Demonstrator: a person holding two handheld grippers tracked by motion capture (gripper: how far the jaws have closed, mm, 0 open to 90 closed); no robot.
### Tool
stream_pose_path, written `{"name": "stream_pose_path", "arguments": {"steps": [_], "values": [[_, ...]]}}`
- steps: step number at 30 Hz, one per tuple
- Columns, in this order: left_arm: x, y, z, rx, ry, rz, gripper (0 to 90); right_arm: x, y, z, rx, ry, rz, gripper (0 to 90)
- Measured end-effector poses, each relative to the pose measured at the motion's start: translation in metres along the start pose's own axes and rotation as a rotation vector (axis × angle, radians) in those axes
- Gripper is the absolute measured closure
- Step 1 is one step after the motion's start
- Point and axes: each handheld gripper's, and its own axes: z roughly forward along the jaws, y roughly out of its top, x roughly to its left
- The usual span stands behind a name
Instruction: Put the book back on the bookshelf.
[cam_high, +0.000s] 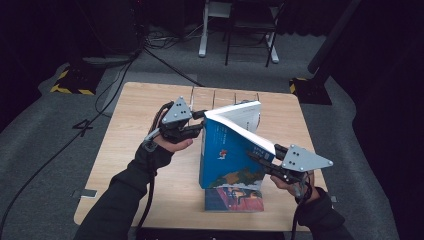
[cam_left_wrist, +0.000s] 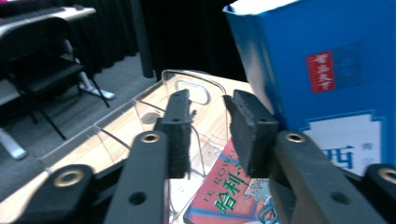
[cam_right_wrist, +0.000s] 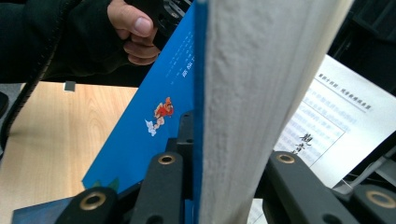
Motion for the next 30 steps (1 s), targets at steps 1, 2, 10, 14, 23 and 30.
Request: {"name": "stream_pose_path", "arguments": {"steps": [1, 2, 10, 14, 23, 30], "values": [[-0.002, 0.0, -0.001, -0.001, 0.007, 0.001, 64.5, 0.002, 0.0, -0.002, -0.003, 0.001, 0.001, 75.2], [-0.003, -0.001, -0.002, 0.003, 0.013, 0.004, 61.8, 0.003, 0.0, -0.003, -0.005, 0.005, 0.002, 75.3], [-0.01, -0.009, -0.016, 0.012, 0.038, 0.008, 52.2, 0.008, 0.001, -0.008, -0.008, 0.008, -0.006, 75.2], [-0.014, -0.014, -0.022, 0.032, 0.045, 0.024, 49.4, 0.01, 0.0, -0.009, -0.013, 0.011, -0.002, 75.2], [-0.023, -0.029, -0.03, 0.082, 0.037, 0.036, 45.4, 0.012, 0.0, -0.011, -0.018, 0.012, -0.007, 75.2], [-0.03, -0.044, -0.032, 0.139, 0.024, 0.048, 39.7, 0.014, 0.0, -0.012, -0.018, 0.014, -0.008, 75.1]]}}
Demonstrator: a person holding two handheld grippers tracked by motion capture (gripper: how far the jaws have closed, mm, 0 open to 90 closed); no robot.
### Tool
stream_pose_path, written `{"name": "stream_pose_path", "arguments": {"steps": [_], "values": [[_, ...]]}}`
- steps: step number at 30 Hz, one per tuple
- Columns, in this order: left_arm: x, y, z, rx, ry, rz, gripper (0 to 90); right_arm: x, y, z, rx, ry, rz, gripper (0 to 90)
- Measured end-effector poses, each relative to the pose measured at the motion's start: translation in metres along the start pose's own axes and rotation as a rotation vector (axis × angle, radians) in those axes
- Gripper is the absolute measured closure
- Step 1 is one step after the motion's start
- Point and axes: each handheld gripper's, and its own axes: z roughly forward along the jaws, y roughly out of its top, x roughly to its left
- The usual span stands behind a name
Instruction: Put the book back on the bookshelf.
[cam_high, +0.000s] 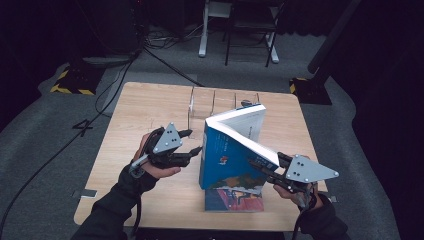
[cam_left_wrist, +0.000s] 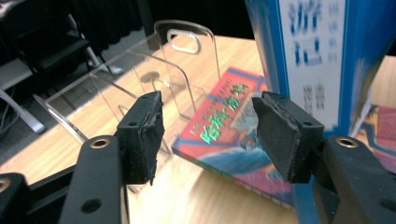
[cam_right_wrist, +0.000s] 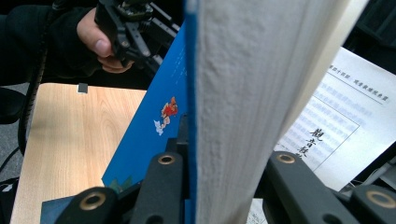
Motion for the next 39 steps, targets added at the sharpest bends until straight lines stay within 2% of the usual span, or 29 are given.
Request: {"name": "stream_pose_path", "arguments": {"steps": [5, 6, 8, 11, 13, 18, 21, 24, 28, 31, 34, 37, 39], "values": [[-0.004, -0.011, 0.0, 0.071, -0.062, 0.01, 31.4, 0.001, 0.0, -0.001, -0.004, 0.0, 0.0, 75.0], [-0.004, -0.011, 0.0, 0.071, -0.062, 0.01, 30.9, 0.001, 0.0, -0.001, -0.004, 0.001, 0.003, 75.1], [-0.01, -0.015, -0.001, 0.076, -0.118, 0.005, 28.9, 0.002, 0.0, -0.002, -0.003, 0.002, 0.003, 75.0], [-0.015, -0.017, 0.001, 0.076, -0.14, 0.009, 28.6, 0.003, 0.0, -0.002, -0.006, 0.004, 0.003, 75.1], [-0.023, -0.019, 0.007, 0.078, -0.176, 0.01, 28.3, 0.004, 0.0, -0.003, -0.005, 0.004, 0.006, 75.0], [-0.031, -0.02, 0.02, 0.072, -0.215, 0.003, 28.5, 0.006, 0.0, -0.004, -0.006, 0.002, 0.004, 74.9], [-0.034, -0.018, 0.032, 0.037, -0.247, -0.01, 28.7, 0.009, 0.001, -0.005, -0.002, 0.003, -0.001, 74.7], [-0.034, -0.014, 0.035, 0.009, -0.26, -0.016, 30.0, 0.009, 0.001, -0.006, -0.003, 0.004, -0.005, 74.5], [-0.032, 0.002, 0.035, -0.078, -0.282, -0.034, 33.6, 0.011, 0.0, -0.008, 0.001, 0.007, -0.002, 74.0], [-0.031, 0.008, 0.035, -0.099, -0.291, -0.037, 34.8, 0.01, 0.0, -0.01, 0.003, 0.003, -0.001, 73.7], [-0.03, 0.015, 0.035, -0.106, -0.282, -0.031, 36.7, 0.01, -0.002, -0.014, 0.007, -0.001, 0.007, 73.0], [-0.028, 0.022, 0.033, -0.134, -0.291, -0.048, 37.5, 0.008, -0.003, -0.017, 0.014, -0.011, 0.007, 72.0], [-0.024, 0.031, 0.03, -0.148, -0.292, -0.034, 38.6, 0.007, -0.005, -0.021, 0.013, -0.016, 0.011, 70.9]]}}
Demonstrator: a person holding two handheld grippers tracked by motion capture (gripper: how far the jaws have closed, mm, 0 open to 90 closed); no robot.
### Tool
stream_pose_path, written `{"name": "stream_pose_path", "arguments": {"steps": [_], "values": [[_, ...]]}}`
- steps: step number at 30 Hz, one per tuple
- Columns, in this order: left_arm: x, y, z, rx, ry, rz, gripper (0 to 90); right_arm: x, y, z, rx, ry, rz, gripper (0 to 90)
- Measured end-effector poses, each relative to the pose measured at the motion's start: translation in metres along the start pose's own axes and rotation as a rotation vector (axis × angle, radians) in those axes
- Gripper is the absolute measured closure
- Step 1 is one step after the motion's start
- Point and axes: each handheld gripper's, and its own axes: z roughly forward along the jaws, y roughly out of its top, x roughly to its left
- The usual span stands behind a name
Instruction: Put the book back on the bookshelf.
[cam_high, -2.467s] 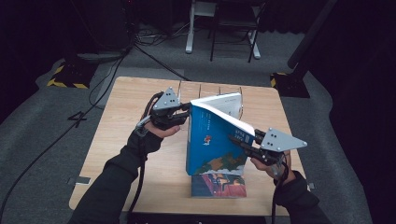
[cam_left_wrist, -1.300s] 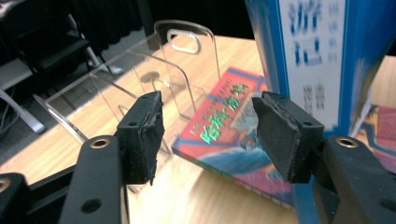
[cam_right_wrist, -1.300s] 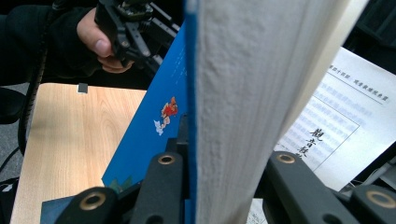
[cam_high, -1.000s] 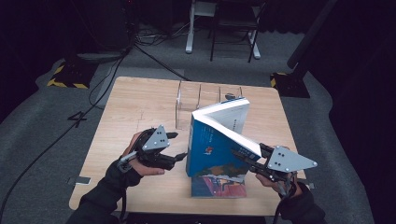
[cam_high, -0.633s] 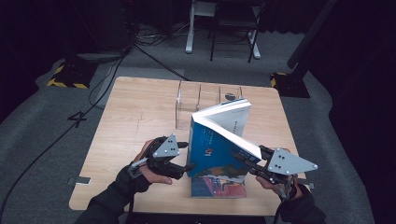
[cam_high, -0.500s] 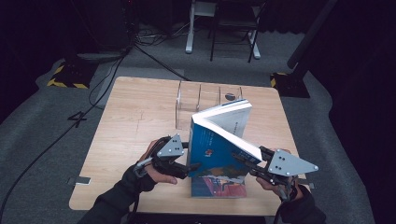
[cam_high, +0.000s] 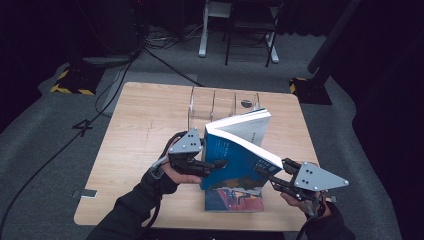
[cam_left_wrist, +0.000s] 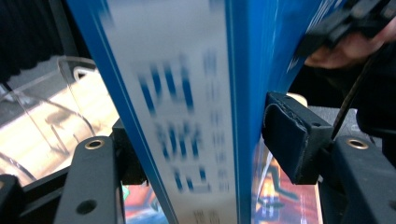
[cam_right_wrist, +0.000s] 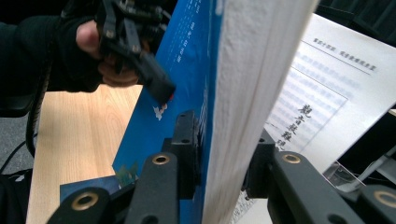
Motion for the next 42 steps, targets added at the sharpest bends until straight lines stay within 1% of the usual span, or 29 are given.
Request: {"name": "stream_pose_path", "arguments": {"steps": [1, 2, 3, 4, 5, 6, 7, 9, 10, 12, 16, 21, 24, 25, 29, 33, 34, 35, 36, 37, 39, 40, 41, 42], "values": [[0.0, 0.0, 0.0, 0.0, 0.0, 0.0, 38.9, 0.0, 0.0, 0.0, 0.0, 0.0, 0.0, 70.9], [0.0, 0.006, -0.001, 0.005, 0.0, 0.02, 39.6, -0.001, -0.001, -0.002, 0.003, -0.007, 0.005, 70.4], [0.0, 0.008, -0.001, 0.004, -0.001, 0.029, 39.9, -0.002, -0.002, -0.004, 0.001, -0.009, 0.006, 70.0], [0.0, 0.008, -0.001, 0.004, -0.001, 0.029, 40.0, -0.002, -0.002, -0.004, 0.001, -0.009, 0.006, 70.0], [0.001, 0.011, -0.001, -0.001, -0.003, 0.03, 40.0, -0.002, -0.002, -0.005, 0.005, -0.018, 0.014, 69.6], [0.002, 0.016, -0.001, -0.004, -0.011, 0.034, 40.0, -0.004, -0.003, -0.01, -0.006, -0.032, 0.015, 69.5], [0.002, 0.016, -0.001, -0.004, -0.011, 0.034, 39.8, -0.004, -0.004, -0.012, -0.008, -0.037, 0.018, 69.5], [0.002, 0.022, -0.001, -0.008, -0.009, 0.047, 39.7, -0.005, -0.004, -0.014, -0.005, -0.04, 0.017, 69.5], [0.002, 0.024, -0.001, -0.009, -0.009, 0.05, 39.7, -0.005, -0.005, -0.016, -0.002, -0.049, 0.014, 69.4], [0.002, 0.028, -0.001, -0.012, -0.008, 0.055, 39.6, -0.007, -0.007, -0.018, -0.002, -0.058, 0.025, 68.9], [0.003, 0.035, 0.0, -0.027, -0.021, 0.034, 39.5, -0.008, -0.01, -0.019, 0.001, -0.062, 0.044, 68.5], [0.004, 0.041, 0.001, -0.025, -0.039, 0.031, 39.7, -0.008, -0.011, -0.019, 0.001, -0.057, 0.048, 68.5], [0.004, 0.046, 0.002, -0.022, -0.041, 0.034, 40.5, -0.009, -0.011, -0.019, 0.001, -0.063, 0.05, 68.0], [0.004, 0.047, 0.003, -0.022, -0.052, 0.031, 41.6, -0.009, -0.011, -0.019, 0.0, -0.062, 0.054, 67.8], [0.003, 0.052, 0.007, -0.022, -0.076, 0.046, 45.7, -0.009, -0.012, -0.018, 0.002, -0.064, 0.058, 66.7], [0.003, 0.053, 0.007, -0.019, -0.079, 0.049, 48.3, -0.011, -0.013, -0.018, 0.003, -0.067, 0.062, 66.5], [0.003, 0.052, 0.006, -0.018, -0.078, 0.05, 50.1, -0.011, -0.013, -0.018, 0.004, -0.066, 0.066, 65.8], [0.002, 0.051, 0.005, -0.019, -0.074, 0.055, 54.2, -0.011, -0.014, -0.018, 0.007, -0.072, 0.063, 61.8], [0.002, 0.051, 0.005, -0.021, -0.074, 0.058, 55.8, -0.012, -0.014, -0.018, 0.01, -0.078, 0.066, 58.7], [0.001, 0.051, 0.004, -0.022, -0.073, 0.057, 56.7, -0.012, -0.014, -0.018, 0.017, -0.087, 0.069, 56.3], [-0.001, 0.051, 0.004, -0.022, -0.068, 0.057, 57.2, -0.013, -0.015, -0.019, 0.018, -0.091, 0.073, 54.6], [-0.001, 0.05, 0.004, -0.022, -0.064, 0.058, 58.0, -0.014, -0.018, -0.021, 0.015, -0.105, 0.082, 46.8], [-0.002, 0.05, 0.004, -0.021, -0.057, 0.057, 58.2, -0.015, -0.019, -0.022, 0.022, -0.113, 0.087, 43.9], [-0.002, 0.05, 0.004, -0.023, -0.052, 0.053, 58.2, -0.015, -0.019, -0.022, 0.022, -0.113, 0.087, 43.9]]}}
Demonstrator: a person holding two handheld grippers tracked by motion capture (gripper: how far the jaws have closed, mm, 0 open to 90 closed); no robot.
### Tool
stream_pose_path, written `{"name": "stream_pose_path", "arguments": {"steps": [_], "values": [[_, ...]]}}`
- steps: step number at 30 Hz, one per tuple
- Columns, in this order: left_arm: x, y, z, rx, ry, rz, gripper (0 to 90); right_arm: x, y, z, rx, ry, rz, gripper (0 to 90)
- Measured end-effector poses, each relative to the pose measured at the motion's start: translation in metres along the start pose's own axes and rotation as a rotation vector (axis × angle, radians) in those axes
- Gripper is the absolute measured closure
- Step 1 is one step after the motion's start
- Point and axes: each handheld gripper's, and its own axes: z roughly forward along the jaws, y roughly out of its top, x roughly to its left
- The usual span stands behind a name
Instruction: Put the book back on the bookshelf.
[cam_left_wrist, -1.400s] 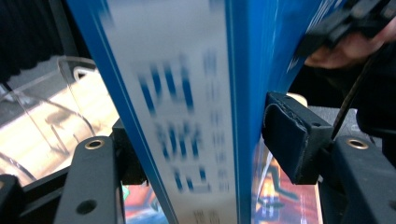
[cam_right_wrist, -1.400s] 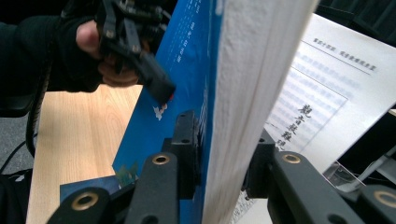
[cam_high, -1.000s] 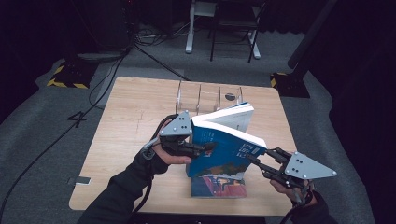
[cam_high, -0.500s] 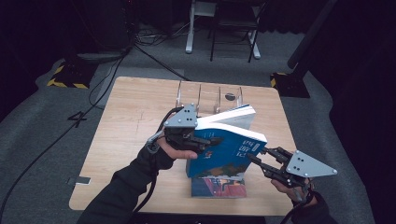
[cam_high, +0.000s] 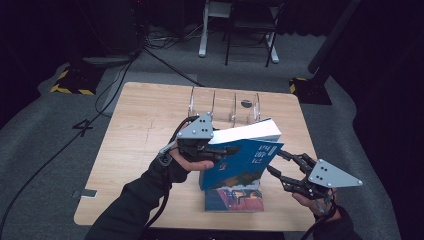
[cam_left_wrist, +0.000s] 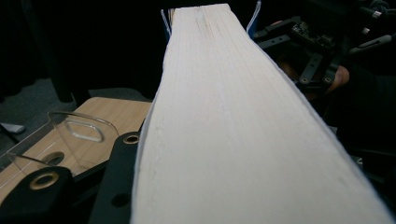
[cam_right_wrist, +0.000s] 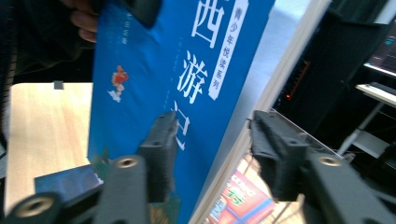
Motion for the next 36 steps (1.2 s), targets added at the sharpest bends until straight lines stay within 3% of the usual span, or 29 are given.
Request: {"name": "stream_pose_path", "arguments": {"steps": [3, 4, 5, 6, 9, 11, 13, 19, 22, 26, 29, 36], "values": [[0.001, -0.001, -0.001, -0.007, -0.003, -0.008, 58.6, -0.006, -0.01, -0.002, 0.046, -0.012, 0.041, 36.4], [0.001, -0.001, -0.001, -0.007, -0.003, -0.007, 58.7, -0.011, -0.02, -0.003, 0.103, -0.033, 0.053, 33.8], [0.001, -0.001, -0.001, -0.007, -0.003, -0.007, 58.8, -0.011, -0.02, -0.003, 0.103, -0.033, 0.053, 33.8], [0.0, -0.001, -0.001, -0.007, -0.001, -0.008, 58.8, -0.014, -0.027, -0.002, 0.142, -0.043, 0.048, 32.8], [0.0, 0.0, -0.001, 0.0, 0.011, -0.013, 58.9, -0.024, -0.051, 0.002, 0.246, -0.023, 0.114, 32.2], [0.0, 0.0, 0.0, 0.006, 0.028, -0.026, 59.0, -0.029, -0.07, 0.005, 0.304, -0.042, 0.164, 33.2], [0.0, 0.002, 0.002, 0.015, 0.044, -0.039, 59.1, -0.033, -0.085, 0.008, 0.345, -0.076, 0.18, 34.2], [0.001, 0.003, 0.003, 0.015, 0.04, -0.051, 59.9, -0.037, -0.099, 0.016, 0.39, -0.069, 0.211, 34.6], [0.005, 0.005, 0.003, 0.026, 0.037, -0.082, 60.2, -0.036, -0.103, 0.021, 0.419, -0.051, 0.21, 35.1], [0.006, 0.009, 0.003, 0.047, 0.083, -0.093, 60.3, -0.032, -0.107, 0.025, 0.443, -0.006, 0.209, 38.3], [0.008, 0.013, 0.001, 0.06, 0.137, -0.098, 60.5, -0.032, -0.108, 0.026, 0.447, -0.002, 0.211, 37.8], [0.012, 0.018, -0.015, 0.072, 0.203, -0.08, 60.6, -0.033, -0.113, 0.028, 0.461, -0.002, 0.238, 37.2]]}}
